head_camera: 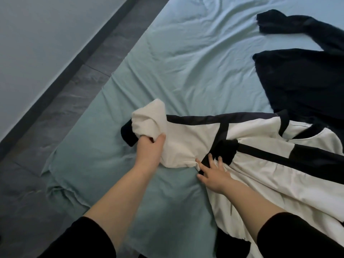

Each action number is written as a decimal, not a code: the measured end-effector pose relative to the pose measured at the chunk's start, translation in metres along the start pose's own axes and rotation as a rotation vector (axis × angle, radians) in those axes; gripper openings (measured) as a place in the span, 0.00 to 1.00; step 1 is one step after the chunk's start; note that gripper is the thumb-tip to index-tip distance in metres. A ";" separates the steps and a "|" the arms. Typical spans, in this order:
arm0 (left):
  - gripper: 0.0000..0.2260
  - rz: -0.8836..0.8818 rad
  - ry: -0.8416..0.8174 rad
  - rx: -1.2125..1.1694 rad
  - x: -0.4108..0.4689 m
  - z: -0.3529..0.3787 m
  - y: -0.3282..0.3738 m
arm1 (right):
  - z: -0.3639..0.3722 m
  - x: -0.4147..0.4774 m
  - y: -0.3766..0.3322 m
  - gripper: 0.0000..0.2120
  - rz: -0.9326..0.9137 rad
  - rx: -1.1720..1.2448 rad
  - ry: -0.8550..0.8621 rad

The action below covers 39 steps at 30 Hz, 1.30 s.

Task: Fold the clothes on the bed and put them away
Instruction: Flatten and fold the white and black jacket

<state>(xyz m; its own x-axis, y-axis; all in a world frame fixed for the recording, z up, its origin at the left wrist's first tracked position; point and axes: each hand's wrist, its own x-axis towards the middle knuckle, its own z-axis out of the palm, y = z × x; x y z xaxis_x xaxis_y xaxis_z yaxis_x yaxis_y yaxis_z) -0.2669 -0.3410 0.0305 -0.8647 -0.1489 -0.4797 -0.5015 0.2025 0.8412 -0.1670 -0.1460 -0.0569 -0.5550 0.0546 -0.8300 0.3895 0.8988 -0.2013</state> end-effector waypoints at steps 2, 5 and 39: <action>0.06 0.115 -0.108 0.105 -0.024 0.025 0.009 | 0.003 -0.010 0.001 0.27 -0.068 0.086 0.124; 0.10 0.228 -0.258 0.211 -0.062 0.073 0.016 | 0.010 -0.042 0.010 0.22 -0.105 0.914 0.410; 0.27 0.748 -0.588 1.437 -0.151 0.272 -0.083 | -0.011 -0.120 0.324 0.12 0.248 2.410 0.594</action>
<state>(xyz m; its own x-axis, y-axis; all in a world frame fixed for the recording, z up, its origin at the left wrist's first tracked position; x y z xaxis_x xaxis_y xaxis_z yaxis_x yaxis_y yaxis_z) -0.1020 -0.0722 -0.0344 -0.6332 0.6536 -0.4147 0.6448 0.7417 0.1845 0.0176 0.1438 -0.0166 -0.2828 0.4608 -0.8412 -0.0074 -0.8780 -0.4785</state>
